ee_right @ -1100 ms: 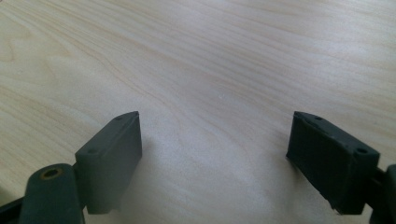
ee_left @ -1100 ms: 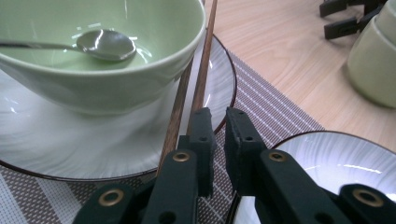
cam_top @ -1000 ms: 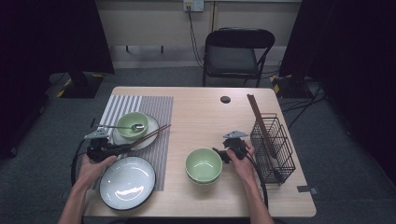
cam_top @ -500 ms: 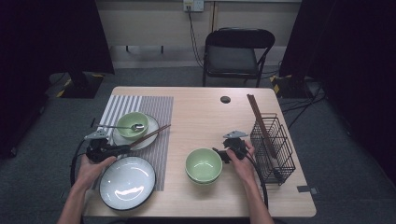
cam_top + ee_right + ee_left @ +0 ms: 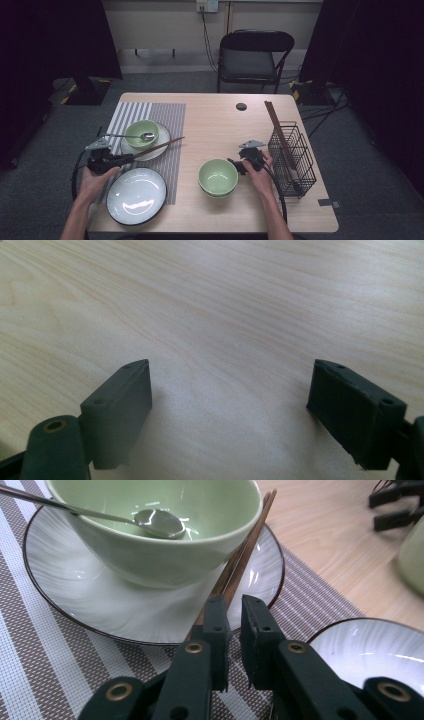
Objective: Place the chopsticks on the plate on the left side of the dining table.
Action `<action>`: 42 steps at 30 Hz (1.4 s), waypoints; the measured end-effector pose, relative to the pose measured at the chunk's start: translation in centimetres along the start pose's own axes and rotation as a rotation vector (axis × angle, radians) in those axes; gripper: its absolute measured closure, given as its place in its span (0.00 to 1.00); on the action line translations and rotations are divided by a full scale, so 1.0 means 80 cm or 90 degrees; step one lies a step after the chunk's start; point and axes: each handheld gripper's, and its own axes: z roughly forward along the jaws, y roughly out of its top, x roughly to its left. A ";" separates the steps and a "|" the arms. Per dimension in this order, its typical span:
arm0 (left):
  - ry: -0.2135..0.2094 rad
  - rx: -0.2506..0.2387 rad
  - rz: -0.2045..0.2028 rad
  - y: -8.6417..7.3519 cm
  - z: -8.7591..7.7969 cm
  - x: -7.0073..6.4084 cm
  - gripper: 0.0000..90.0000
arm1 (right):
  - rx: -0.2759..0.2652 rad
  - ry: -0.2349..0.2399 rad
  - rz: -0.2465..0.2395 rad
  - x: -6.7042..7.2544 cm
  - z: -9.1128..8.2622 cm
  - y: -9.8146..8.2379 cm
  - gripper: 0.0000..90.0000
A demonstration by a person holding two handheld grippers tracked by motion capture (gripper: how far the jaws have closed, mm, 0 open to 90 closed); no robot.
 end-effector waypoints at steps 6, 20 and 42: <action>-0.010 -0.032 -0.006 0.006 -0.005 0.002 0.88 | 0.000 0.000 0.000 0.000 0.000 0.000 0.19; 0.023 0.019 0.004 0.008 0.021 0.006 0.69 | -0.001 0.001 0.000 0.000 0.000 0.000 0.19; 0.022 0.014 0.012 0.000 0.020 0.006 0.79 | 0.000 0.000 0.000 0.000 0.000 0.000 0.19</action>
